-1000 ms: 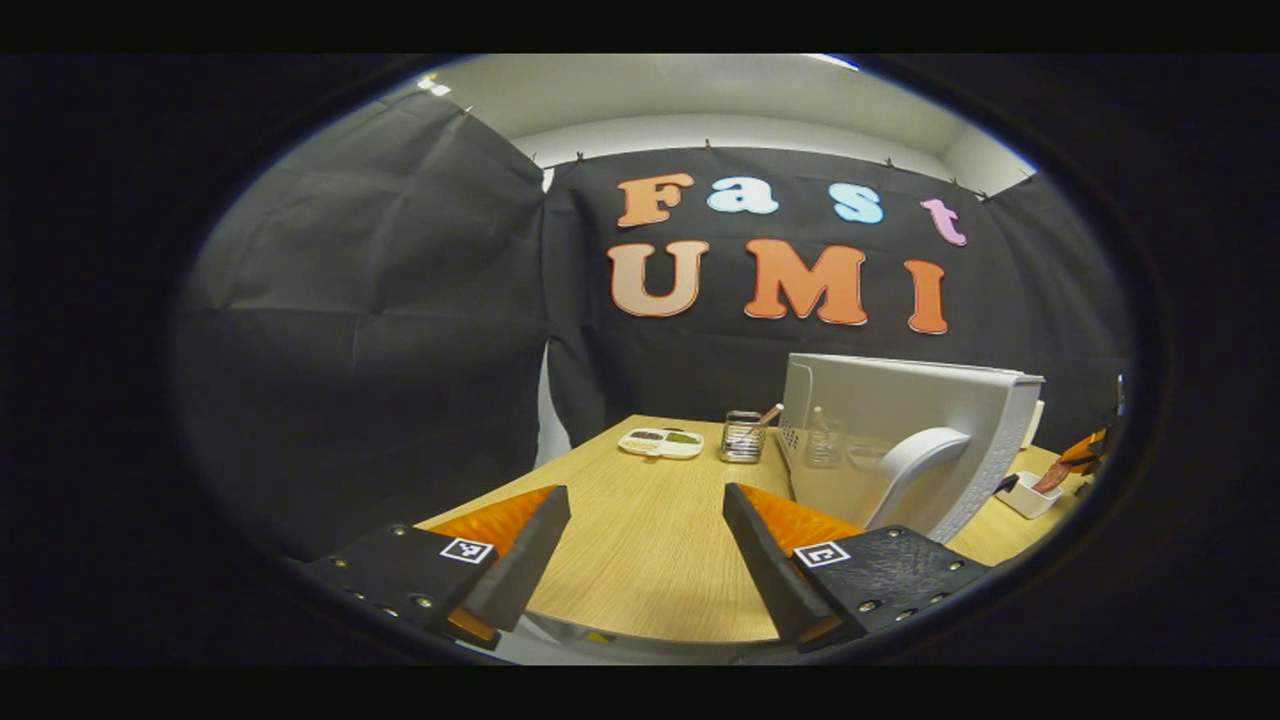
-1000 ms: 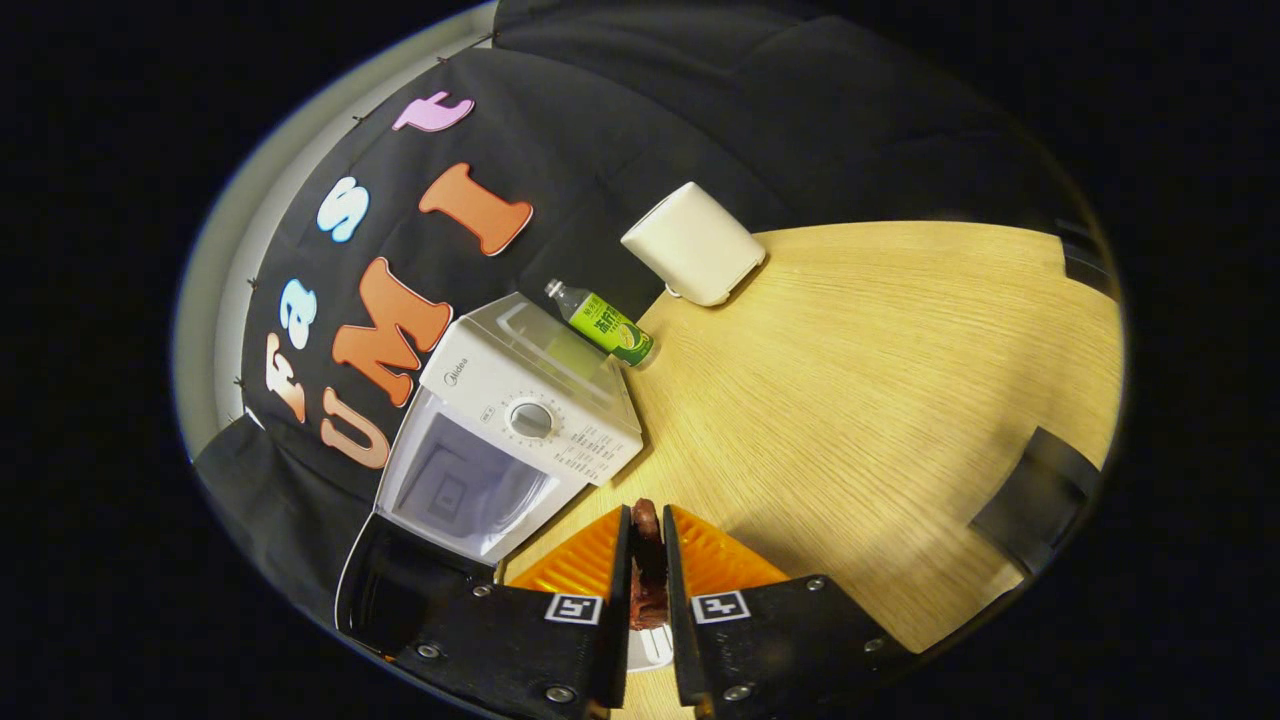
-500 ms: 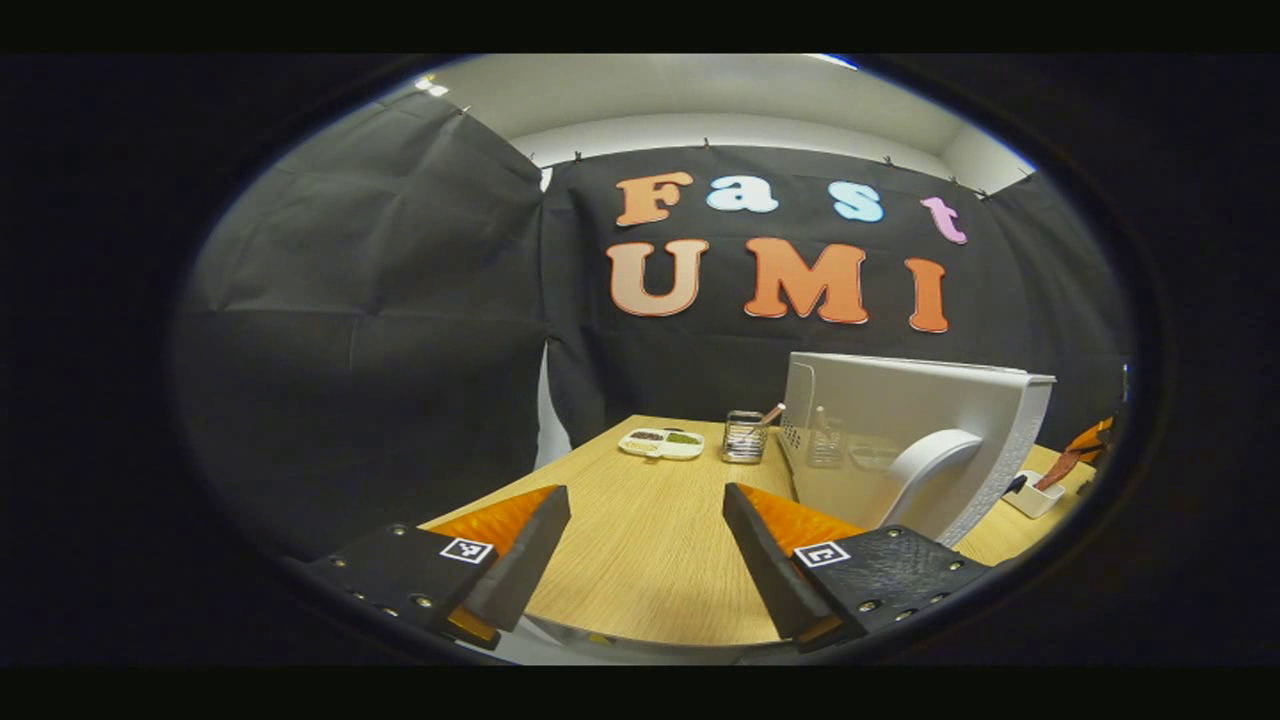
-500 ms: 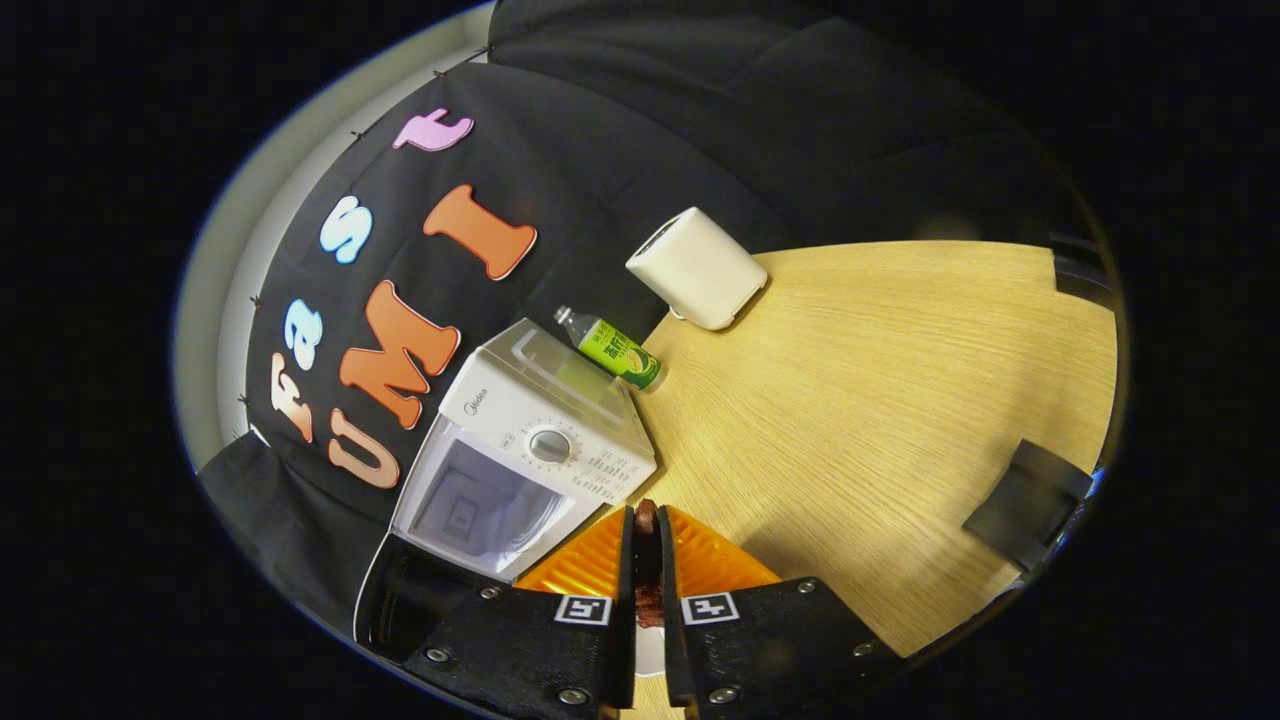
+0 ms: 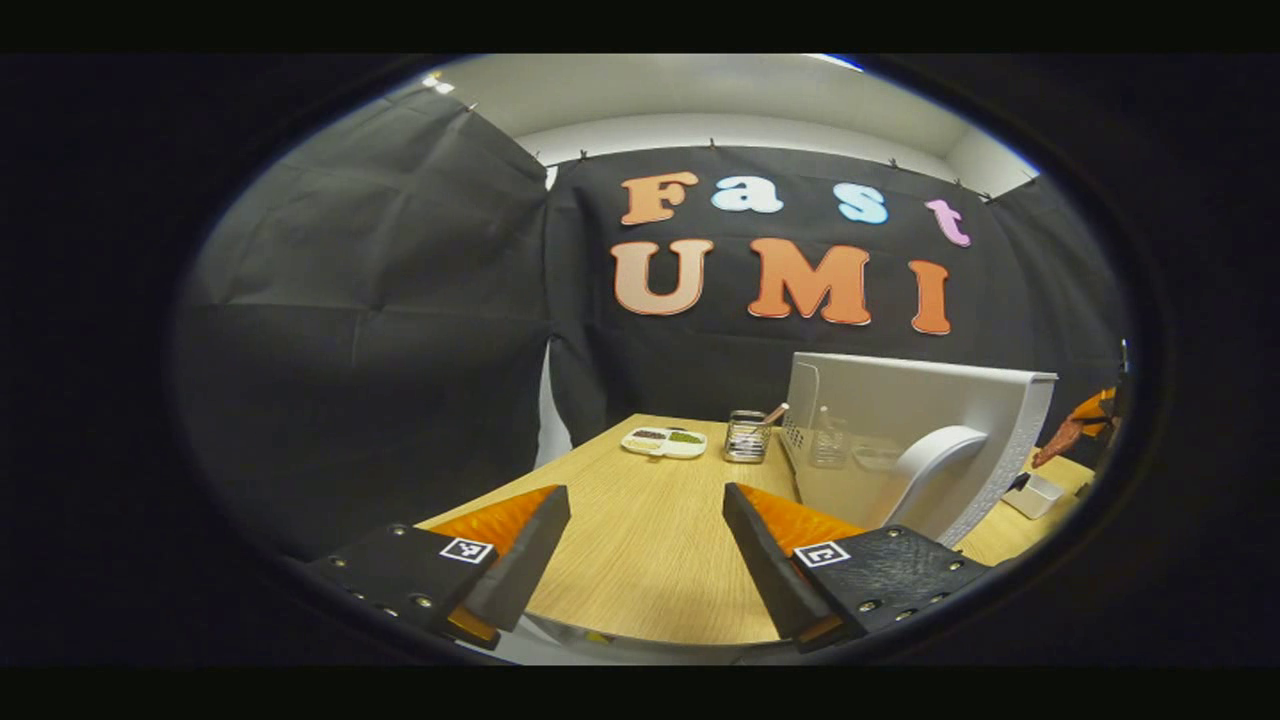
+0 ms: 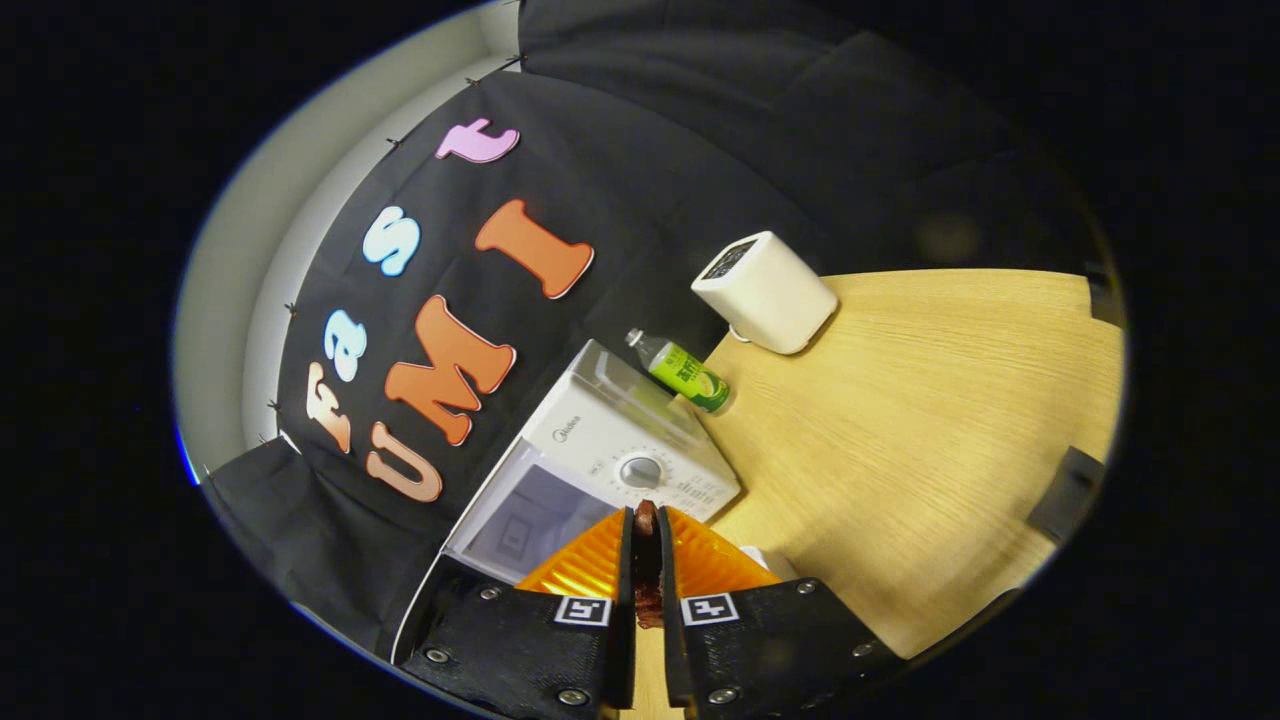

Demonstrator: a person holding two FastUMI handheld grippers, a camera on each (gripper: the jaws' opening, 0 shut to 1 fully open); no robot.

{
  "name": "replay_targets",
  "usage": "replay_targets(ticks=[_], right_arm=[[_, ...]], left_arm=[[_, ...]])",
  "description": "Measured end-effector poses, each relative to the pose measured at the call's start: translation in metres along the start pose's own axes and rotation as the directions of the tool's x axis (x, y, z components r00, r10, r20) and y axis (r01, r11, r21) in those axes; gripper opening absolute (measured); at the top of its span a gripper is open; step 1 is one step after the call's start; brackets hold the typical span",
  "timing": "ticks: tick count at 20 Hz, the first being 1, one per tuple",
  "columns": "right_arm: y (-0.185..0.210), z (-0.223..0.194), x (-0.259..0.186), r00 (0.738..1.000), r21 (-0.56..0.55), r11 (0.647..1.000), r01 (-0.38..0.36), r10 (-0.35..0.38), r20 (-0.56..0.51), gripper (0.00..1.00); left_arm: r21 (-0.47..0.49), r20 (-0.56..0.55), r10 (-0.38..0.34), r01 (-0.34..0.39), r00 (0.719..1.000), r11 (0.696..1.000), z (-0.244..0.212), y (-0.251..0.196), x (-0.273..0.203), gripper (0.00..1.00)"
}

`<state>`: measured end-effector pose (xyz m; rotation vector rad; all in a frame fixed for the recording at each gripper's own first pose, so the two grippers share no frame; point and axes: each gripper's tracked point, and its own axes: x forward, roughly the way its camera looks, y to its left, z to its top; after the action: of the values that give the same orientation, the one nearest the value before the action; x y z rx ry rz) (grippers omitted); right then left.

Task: Open the microwave oven with the left hand, put the food in, and close the microwave oven.

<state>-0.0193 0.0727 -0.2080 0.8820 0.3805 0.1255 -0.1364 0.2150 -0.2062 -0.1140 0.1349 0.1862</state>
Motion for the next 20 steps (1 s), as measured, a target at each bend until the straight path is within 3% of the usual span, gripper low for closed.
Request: replay_targets(ticks=[9,20], right_arm=[[0.094,-0.053,0.055,0.992,0.020,0.992,-0.123,0.124,-0.033,0.11],[0.150,-0.110,0.137,0.994,0.013,0.994,-0.111,0.111,-0.009,0.11]], left_arm=[[-0.006,0.001,-0.039,0.039,0.999,0.999,0.000,-0.004,0.002,0.92],[0.009,0.027,-0.052,0.051,0.998,0.999,0.008,0.010,0.013,0.93]])
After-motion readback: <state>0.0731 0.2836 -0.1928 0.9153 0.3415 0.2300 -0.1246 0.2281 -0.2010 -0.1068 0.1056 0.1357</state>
